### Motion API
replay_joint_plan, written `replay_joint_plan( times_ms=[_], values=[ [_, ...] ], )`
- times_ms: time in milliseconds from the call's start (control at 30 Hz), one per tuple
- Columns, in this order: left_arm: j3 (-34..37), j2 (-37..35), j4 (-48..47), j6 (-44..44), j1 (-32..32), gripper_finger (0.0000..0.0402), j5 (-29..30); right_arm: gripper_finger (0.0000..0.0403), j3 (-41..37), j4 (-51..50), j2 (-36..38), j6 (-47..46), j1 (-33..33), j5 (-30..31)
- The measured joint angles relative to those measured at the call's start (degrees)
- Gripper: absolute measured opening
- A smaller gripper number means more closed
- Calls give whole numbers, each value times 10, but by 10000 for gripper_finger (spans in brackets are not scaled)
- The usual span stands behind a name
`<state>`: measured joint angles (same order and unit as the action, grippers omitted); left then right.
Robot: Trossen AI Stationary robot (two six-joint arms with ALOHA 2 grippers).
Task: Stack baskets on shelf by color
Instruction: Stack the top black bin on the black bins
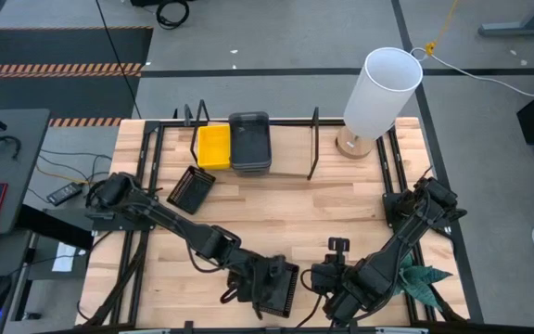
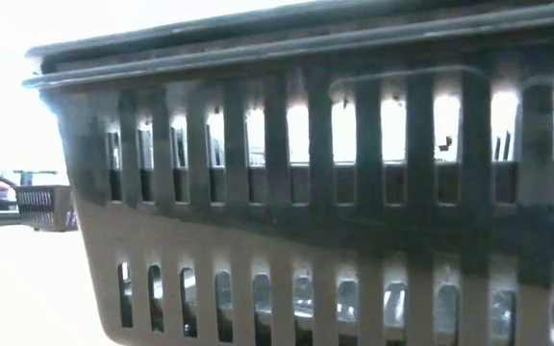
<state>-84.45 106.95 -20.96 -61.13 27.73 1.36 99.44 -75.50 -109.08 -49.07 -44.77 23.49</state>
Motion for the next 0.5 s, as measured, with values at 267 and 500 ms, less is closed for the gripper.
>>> replay_joint_plan(
  times_ms=[267,500],
  values=[
    [0,-18,-251,406,-28,103,88,134,0,4,0,16,8,5],
    [113,-53,-316,601,-82,71,90,134,0,10,0,48,33,5]
  ],
)
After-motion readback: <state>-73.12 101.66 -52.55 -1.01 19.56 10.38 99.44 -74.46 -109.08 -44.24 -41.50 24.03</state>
